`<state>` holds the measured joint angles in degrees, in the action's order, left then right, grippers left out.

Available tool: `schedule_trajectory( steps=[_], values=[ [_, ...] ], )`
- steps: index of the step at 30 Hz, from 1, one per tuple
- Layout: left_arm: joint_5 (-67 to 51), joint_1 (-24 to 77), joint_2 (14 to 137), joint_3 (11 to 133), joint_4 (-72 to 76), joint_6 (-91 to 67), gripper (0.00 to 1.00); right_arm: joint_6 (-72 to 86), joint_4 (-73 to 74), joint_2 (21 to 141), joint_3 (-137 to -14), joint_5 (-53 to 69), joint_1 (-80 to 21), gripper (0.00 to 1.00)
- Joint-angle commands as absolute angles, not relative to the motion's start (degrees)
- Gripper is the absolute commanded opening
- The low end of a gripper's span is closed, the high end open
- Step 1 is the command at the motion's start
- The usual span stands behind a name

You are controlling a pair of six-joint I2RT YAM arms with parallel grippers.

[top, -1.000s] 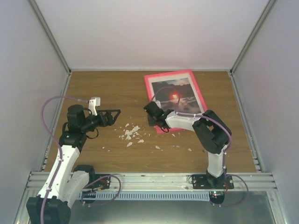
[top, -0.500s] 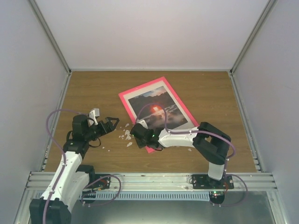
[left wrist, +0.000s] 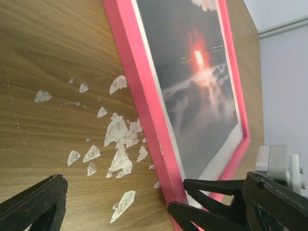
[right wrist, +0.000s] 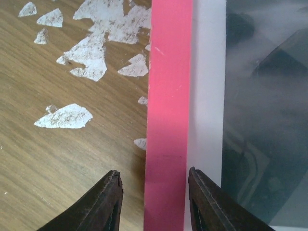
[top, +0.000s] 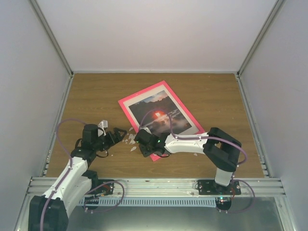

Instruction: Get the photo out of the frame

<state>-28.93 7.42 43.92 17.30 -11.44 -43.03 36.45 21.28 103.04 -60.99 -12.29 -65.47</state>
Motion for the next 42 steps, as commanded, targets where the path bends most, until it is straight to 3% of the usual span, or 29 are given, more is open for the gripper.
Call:
schedule_trajectory(
  steps=[1,12,17,22,36,42],
  values=[
    [-27.9,7.8,44.7,16.1,-6.0,-44.7,0.99,35.5,24.6,103.9,-63.9,-10.3,-65.8,0.4],
    [-29.8,7.7,46.6,13.1,-1.6,-46.1,0.99,35.7,25.9,107.9,-66.7,-12.4,-65.6,0.31],
    [-31.3,7.8,48.0,12.6,-0.2,-46.8,0.99,36.2,26.5,106.9,-67.4,-12.9,-65.5,0.15],
    [-33.2,8.2,50.3,13.1,4.4,-48.1,0.99,36.5,26.5,103.5,-67.8,-13.2,-65.3,0.09],
    [-37.1,10.6,60.2,13.5,19.7,-55.0,0.96,39.2,20.8,96.2,-67.0,-12.5,-65.2,0.04],
    [-38.1,12.0,64.9,16.1,22.3,-55.2,0.85,41.2,15.4,95.0,-64.6,-11.4,-65.3,0.04]
  ],
)
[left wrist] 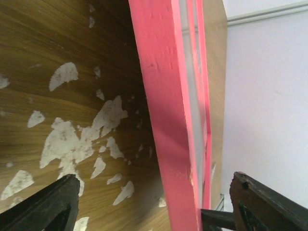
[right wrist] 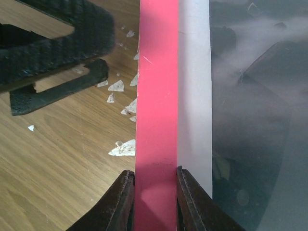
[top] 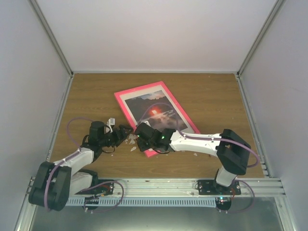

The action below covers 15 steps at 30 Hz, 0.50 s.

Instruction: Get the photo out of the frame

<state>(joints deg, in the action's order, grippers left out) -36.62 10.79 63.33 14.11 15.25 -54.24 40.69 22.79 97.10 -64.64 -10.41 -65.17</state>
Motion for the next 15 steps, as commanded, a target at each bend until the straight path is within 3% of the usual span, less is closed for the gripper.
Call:
schedule_trajectory(
  steps=[1,10,15],
  values=[
    [-37.8,12.3,65.4,16.1,22.7,-55.3,0.83,41.1,14.9,95.0,-64.6,-11.4,-65.2,0.04],
    [-36.9,14.2,68.7,18.1,24.7,-55.6,0.53,39.5,9.2,95.1,-62.6,-8.6,-65.2,0.04],
    [-35.9,14.4,70.2,18.8,25.3,-55.7,0.5,38.2,6.9,93.4,-61.7,-7.4,-65.2,0.04]
  ],
)
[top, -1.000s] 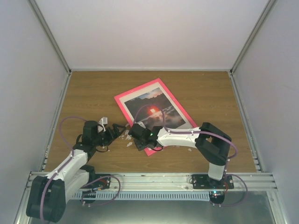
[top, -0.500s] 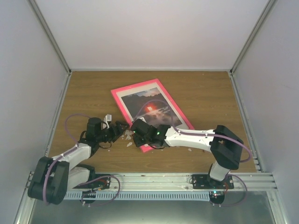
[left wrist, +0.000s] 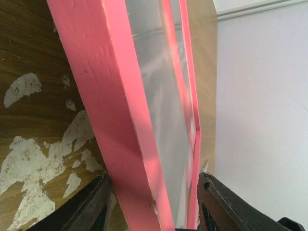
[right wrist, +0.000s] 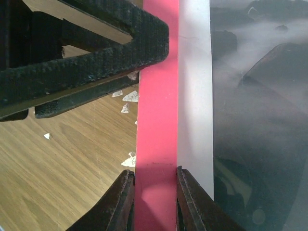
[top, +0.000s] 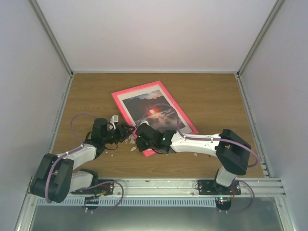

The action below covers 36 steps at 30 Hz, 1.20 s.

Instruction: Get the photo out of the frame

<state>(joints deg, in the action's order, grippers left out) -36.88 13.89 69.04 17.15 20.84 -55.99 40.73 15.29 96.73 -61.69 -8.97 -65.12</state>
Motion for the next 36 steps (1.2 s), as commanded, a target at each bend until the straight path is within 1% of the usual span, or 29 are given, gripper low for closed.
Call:
schedule_trajectory(
  steps=[1,4,10,11,14,16,19,21,22,29,31,32,34,36],
  values=[
    [-36.0,14.5,70.7,18.8,25.9,-56.1,0.5,38.2,6.7,93.4,-61.7,-7.3,-65.2,0.04],
    [-36.2,15.1,71.9,19.0,26.8,-56.5,0.47,38.1,6.4,93.4,-61.9,-7.1,-65.2,0.04],
    [-34.6,15.6,71.9,18.8,25.4,-56.7,0.48,38.5,6.4,92.3,-61.6,-8.5,-65.2,0.03],
    [-34.5,15.6,71.8,18.7,25.5,-56.7,0.46,38.2,6.3,92.0,-61.6,-8.7,-65.2,0.04],
    [-34.4,15.6,71.4,19.1,25.5,-56.6,0.31,37.4,6.4,92.3,-61.6,-8.4,-65.2,0.04],
    [-34.4,15.6,71.3,20.0,24.5,-56.0,0.22,37.4,6.4,92.5,-61.3,-7.9,-65.2,0.07],
    [-35.6,15.6,70.5,21.1,22.3,-55.0,0.08,36.6,5.6,90.9,-59.2,-7.9,-65.2,0.16],
    [-35.6,15.5,69.2,21.7,19.9,-54.0,0.03,34.9,5.2,88.8,-57.6,-8.5,-65.2,0.25],
    [-35.3,15.4,68.4,22.2,18.5,-53.3,0.01,33.5,4.9,87.4,-56.7,-8.5,-65.2,0.31],
    [-35.6,11.8,64.2,25.0,9.3,-49.1,0.0,19.3,4.8,75.8,-48.8,-10.3,-65.2,0.71],
    [-38.0,9.4,64.6,26.4,6.9,-47.8,0.0,15.5,5.1,73.4,-46.4,-11.5,-65.5,0.85],
    [-39.1,8.3,64.9,27.3,5.7,-47.0,0.0,13.5,5.3,72.4,-45.2,-11.9,-65.6,0.89],
    [-40.8,6.0,65.6,29.3,2.3,-44.9,0.0,9.8,5.0,70.6,-43.3,-12.0,-65.8,0.95],
    [-41.7,4.1,66.1,31.7,-1.4,-42.6,0.0,6.8,3.7,68.6,-41.3,-12.2,-65.8,0.95]
  ],
)
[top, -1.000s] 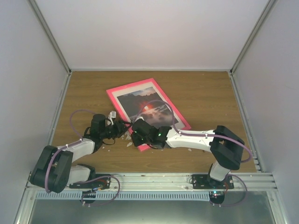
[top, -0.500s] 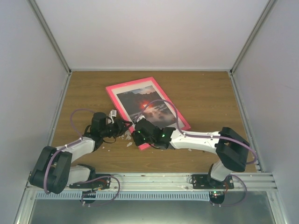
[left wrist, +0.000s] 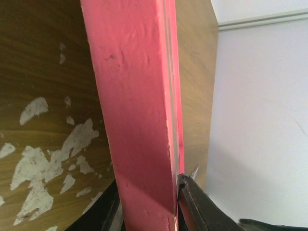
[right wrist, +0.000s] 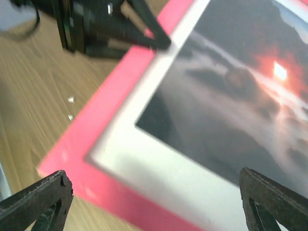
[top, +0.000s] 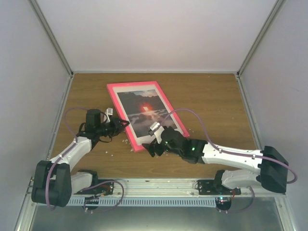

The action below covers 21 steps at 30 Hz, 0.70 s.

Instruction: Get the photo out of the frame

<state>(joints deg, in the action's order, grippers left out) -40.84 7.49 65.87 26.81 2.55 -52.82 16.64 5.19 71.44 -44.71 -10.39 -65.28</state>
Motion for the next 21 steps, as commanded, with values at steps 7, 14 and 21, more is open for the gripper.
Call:
schedule_trajectory(
  steps=[7,14,21],
  values=[
    [-45.7,-3.5,67.0,36.3,-9.0,-37.4,0.0,-4.9,-7.2,63.4,-33.2,-14.4,-66.6,0.95],
    [-47.6,-5.0,66.8,37.5,-10.8,-37.3,0.0,-12.1,-14.9,68.5,-31.6,-21.4,-68.8,0.94],
    [-47.7,-5.0,65.7,38.1,-11.5,-38.9,0.0,-17.0,-18.9,79.2,-34.4,-33.3,-74.6,0.93]
  ],
)
